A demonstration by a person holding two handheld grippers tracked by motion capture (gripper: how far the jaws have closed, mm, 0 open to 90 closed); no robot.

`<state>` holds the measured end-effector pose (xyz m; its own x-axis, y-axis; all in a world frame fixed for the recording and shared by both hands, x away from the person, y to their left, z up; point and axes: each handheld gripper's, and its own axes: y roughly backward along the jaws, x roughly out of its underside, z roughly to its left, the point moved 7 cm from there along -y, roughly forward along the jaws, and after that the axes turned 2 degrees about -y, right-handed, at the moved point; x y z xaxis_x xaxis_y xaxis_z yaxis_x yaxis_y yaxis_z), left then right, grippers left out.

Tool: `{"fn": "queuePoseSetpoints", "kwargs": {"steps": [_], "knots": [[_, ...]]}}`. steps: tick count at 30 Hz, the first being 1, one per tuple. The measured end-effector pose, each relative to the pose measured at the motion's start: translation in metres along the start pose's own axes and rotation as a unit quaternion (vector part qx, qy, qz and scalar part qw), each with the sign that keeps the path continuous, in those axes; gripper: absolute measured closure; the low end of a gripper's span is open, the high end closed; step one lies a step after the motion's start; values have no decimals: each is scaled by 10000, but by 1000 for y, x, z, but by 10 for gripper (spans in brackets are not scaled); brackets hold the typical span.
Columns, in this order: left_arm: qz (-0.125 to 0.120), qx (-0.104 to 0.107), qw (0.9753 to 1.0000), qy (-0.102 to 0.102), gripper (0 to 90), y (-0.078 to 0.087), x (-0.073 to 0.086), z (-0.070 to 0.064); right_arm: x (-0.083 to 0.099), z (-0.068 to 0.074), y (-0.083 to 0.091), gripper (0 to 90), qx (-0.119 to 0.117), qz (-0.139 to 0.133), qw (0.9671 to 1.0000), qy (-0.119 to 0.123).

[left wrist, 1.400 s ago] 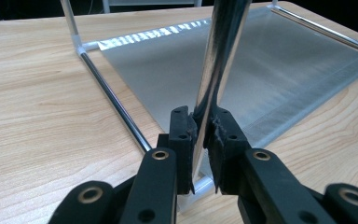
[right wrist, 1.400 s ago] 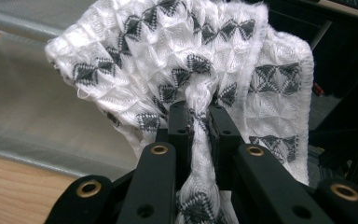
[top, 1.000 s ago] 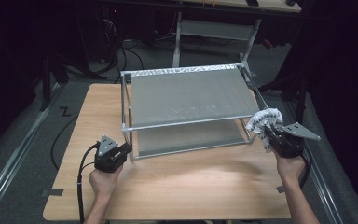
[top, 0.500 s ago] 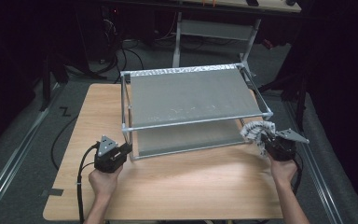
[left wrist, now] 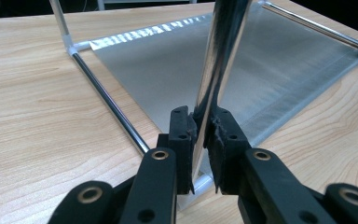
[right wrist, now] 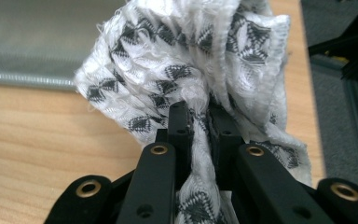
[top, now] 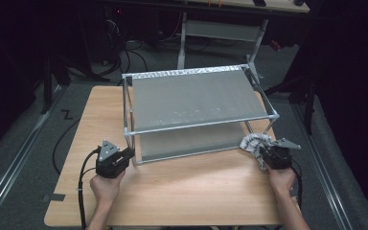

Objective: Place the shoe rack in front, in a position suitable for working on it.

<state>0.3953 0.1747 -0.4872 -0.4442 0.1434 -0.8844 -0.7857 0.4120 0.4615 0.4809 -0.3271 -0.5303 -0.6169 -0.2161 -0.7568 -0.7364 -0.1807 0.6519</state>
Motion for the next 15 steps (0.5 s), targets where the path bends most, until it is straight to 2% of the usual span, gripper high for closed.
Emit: {"fn": "queuePoseSetpoints", "kwargs": {"steps": [7,15], "knots": [[-2,46,10000,-1,797,1,1,-1,-1,2,-2,820,6,52,10000,65],[-13,99,9999,-39,798,3,2,-2,-37,0,22,820,63,-452,9988,159]]}}
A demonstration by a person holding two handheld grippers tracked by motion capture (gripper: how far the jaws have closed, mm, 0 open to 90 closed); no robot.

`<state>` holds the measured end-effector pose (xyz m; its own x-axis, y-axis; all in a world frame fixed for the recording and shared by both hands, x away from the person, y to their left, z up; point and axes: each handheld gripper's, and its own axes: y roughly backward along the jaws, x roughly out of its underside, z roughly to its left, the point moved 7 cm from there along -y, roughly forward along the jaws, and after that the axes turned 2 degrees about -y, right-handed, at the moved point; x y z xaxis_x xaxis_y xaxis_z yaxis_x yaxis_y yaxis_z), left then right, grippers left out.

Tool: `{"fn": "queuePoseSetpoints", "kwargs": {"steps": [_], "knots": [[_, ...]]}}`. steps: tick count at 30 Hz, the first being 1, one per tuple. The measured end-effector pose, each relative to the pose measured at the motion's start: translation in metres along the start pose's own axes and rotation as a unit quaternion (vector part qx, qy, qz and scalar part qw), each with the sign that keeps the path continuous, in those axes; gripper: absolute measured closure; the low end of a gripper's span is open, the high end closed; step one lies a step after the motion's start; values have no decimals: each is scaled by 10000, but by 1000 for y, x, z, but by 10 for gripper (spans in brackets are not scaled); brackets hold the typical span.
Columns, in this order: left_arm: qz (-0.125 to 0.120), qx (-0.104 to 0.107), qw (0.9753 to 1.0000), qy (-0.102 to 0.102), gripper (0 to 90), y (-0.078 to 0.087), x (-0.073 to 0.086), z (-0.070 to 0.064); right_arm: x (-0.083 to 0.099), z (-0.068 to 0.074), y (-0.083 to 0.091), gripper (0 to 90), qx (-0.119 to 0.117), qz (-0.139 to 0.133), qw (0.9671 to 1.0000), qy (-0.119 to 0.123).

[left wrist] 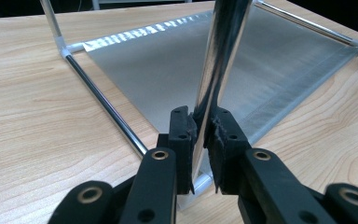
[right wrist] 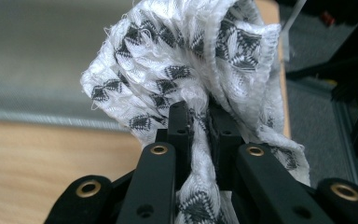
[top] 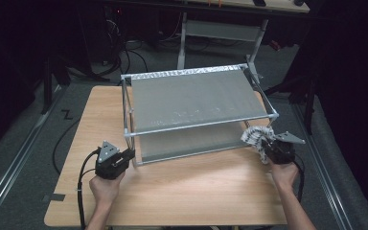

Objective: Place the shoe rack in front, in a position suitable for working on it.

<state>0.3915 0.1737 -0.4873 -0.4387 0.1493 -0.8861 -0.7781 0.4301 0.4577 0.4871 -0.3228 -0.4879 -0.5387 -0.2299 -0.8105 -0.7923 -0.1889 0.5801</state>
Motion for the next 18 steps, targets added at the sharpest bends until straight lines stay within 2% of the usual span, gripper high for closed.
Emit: {"fn": "queuePoseSetpoints", "kwargs": {"steps": [11,14,18], "knots": [[12,38,10000,-43,798,0,0,-2,-55,4,28,820,110,-605,9979,183],[13,48,10000,-58,799,0,0,-2,-61,5,29,820,127,-659,9975,201],[16,57,10000,-59,798,0,0,-2,-56,5,18,820,142,-569,9982,112]]}}
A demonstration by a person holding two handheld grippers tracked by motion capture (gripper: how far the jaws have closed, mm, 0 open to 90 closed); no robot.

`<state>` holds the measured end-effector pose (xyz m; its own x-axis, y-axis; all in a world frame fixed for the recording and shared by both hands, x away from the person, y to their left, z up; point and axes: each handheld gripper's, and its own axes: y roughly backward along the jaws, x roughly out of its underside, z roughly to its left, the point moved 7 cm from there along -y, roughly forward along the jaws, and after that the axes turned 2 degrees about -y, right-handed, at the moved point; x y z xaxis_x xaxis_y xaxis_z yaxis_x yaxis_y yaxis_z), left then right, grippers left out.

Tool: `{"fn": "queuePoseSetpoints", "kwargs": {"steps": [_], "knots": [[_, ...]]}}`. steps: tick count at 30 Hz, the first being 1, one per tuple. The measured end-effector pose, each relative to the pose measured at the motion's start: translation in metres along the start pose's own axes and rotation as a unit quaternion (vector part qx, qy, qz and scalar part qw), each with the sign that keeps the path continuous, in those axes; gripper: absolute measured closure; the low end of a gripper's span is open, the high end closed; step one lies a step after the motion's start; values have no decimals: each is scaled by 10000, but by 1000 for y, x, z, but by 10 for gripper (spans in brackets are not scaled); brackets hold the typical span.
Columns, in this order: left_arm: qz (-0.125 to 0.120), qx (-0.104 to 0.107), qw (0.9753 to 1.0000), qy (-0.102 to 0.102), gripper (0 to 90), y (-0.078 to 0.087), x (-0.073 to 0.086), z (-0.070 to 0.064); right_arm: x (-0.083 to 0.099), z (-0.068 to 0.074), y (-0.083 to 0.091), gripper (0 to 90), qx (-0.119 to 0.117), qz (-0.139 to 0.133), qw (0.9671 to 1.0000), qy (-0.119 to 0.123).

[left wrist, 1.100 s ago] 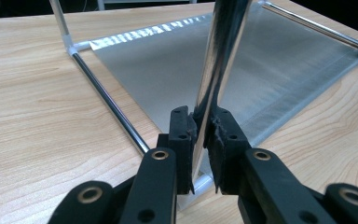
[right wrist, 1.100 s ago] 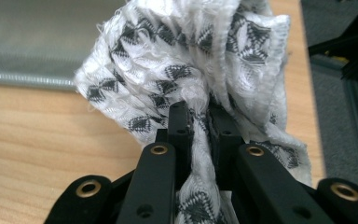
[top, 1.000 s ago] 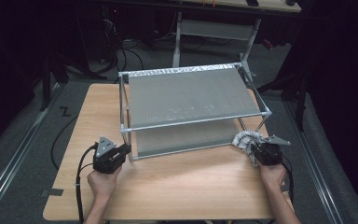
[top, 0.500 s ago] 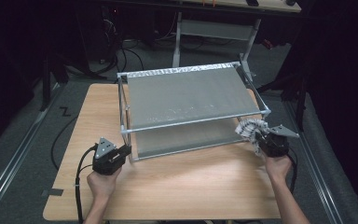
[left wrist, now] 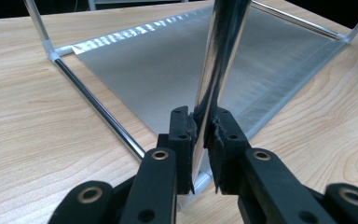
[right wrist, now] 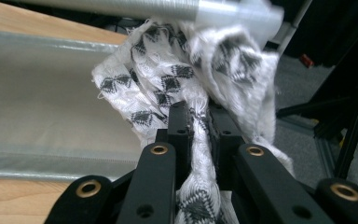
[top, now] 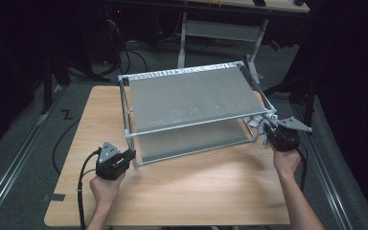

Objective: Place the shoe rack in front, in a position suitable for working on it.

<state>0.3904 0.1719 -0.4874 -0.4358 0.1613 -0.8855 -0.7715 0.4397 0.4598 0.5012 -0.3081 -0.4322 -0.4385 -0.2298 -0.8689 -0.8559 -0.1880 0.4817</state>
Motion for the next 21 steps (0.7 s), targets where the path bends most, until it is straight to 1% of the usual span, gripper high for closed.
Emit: {"fn": "queuePoseSetpoints", "kwargs": {"steps": [6,7,13,17,18,21], "knots": [[3,-5,10000,-4,798,0,0,0,25,1,-23,820,14,309,9994,-182],[1,-2,10000,-3,798,0,0,0,32,2,-27,820,11,400,9990,-217],[-12,7,10000,-2,798,1,1,-1,52,4,-40,820,-15,652,9974,-322],[-14,11,10000,1,798,1,1,-1,66,5,-51,820,-37,901,9950,-420],[-14,13,10000,3,798,1,1,-1,70,7,-54,820,-42,980,9942,-442],[-10,23,10000,-3,798,1,1,-1,77,12,-59,820,-68,1087,9929,-480]]}}
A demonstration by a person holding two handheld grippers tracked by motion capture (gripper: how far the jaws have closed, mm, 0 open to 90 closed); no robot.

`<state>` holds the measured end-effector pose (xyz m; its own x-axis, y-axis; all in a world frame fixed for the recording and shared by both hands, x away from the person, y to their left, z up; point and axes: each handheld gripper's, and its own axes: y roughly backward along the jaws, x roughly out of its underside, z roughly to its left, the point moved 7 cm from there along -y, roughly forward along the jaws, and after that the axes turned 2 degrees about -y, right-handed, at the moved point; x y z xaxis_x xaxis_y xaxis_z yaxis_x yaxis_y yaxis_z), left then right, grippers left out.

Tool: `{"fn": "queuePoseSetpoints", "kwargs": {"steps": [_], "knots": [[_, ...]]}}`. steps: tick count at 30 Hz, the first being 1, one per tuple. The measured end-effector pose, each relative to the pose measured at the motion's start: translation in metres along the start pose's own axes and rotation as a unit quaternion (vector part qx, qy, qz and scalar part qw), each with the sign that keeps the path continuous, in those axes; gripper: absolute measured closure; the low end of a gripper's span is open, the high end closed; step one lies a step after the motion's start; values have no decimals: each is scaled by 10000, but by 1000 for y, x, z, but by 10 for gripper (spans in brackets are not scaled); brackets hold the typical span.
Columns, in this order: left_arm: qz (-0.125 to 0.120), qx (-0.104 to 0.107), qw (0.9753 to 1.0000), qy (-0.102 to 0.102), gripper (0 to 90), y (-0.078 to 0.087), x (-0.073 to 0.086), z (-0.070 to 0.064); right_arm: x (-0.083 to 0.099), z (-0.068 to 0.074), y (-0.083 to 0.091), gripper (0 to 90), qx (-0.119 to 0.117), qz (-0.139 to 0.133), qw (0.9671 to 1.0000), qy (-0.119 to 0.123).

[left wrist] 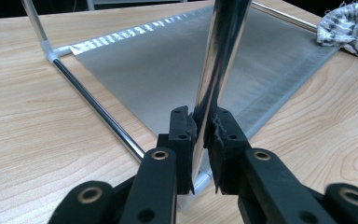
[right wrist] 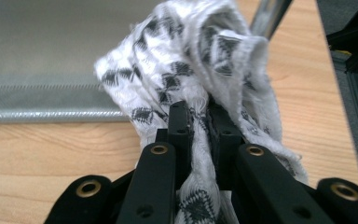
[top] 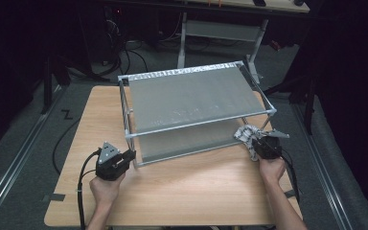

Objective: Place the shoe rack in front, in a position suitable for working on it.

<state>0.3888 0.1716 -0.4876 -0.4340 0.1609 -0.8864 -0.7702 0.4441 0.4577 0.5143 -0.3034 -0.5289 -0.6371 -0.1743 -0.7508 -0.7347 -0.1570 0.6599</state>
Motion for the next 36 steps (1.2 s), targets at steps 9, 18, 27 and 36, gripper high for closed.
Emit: {"fn": "queuePoseSetpoints", "kwargs": {"steps": [9,18,27,36], "knots": [[48,-76,9999,-146,803,0,0,-1,-10,-5,12,821,19,-166,9998,74],[70,-56,9998,-165,805,0,0,-2,-35,-7,38,821,25,-643,9978,157],[92,-34,9998,-189,806,1,0,-1,-64,-6,71,821,37,-1183,9926,275],[68,-51,9998,-174,806,2,1,-1,-72,-2,79,821,37,-1255,9913,386]]}}
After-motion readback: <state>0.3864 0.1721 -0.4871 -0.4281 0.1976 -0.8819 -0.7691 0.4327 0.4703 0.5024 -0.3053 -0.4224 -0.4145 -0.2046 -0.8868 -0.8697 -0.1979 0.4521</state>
